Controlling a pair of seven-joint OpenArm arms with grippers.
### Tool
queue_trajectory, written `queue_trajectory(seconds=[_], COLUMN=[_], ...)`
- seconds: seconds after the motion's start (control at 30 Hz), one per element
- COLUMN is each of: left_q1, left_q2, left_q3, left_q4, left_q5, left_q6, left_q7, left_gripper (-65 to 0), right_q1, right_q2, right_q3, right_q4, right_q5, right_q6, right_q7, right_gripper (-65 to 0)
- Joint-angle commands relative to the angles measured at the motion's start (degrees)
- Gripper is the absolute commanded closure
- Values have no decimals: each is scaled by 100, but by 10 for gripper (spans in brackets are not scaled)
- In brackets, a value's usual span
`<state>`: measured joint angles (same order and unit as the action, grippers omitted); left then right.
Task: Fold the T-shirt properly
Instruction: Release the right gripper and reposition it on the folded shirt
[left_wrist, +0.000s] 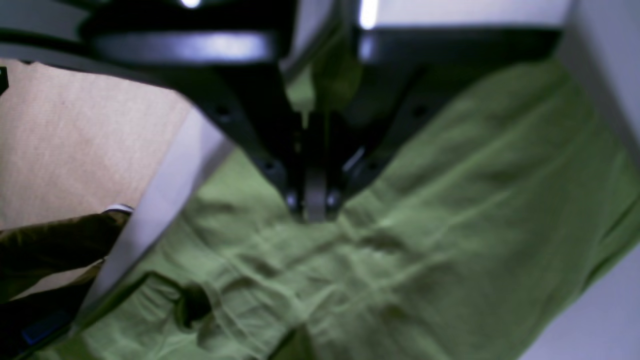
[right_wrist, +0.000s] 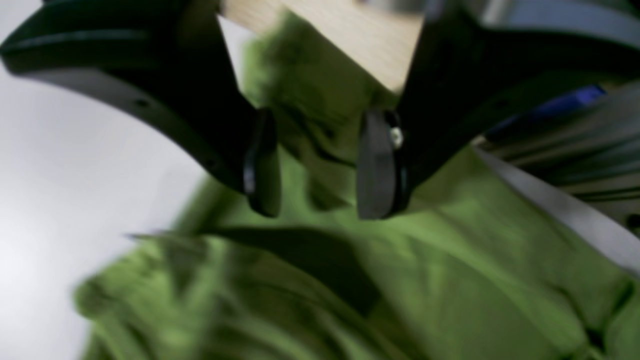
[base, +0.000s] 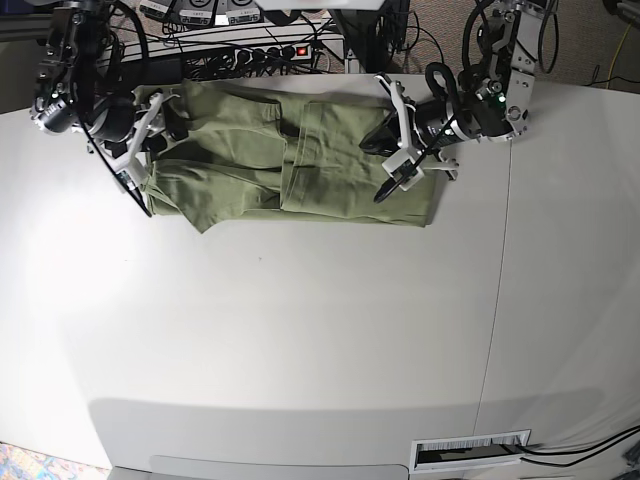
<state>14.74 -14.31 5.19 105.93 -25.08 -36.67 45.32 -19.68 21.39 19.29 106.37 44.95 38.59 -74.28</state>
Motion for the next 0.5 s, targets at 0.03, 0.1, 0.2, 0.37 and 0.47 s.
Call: queue_trajectory(seconds=[0.03,0.1,0.2,0.37,0.47], left_q1=[-9,-9,-13,-15,-31], left_q2=[-15,-15,-15,-15,-15], left_q3=[-7,-7,-7,-7,-7], left_q4=[90,76,57,-111,-278], left_q5=[-101,-101,-105,-107,-109], left_q6=[-28,-42,-44,-44,-46], left_q7=[-116,-114,-125,-166,-190], left_gripper=[0,0,0,0,0], right_q1=[-59,-184,-374,-466,-466], right_q2=[-85,-256,-398,-409,-409], right_q3=[212,461,979,1974,2347], right_q4=[83,81,83,83,83], right_q5=[212,415,752,1174,1311], right_q6=[-26,-26,-22,-20,-9], right_q7=[125,125,118,87,74], right_gripper=[-266,-266,-266,-266,-266])
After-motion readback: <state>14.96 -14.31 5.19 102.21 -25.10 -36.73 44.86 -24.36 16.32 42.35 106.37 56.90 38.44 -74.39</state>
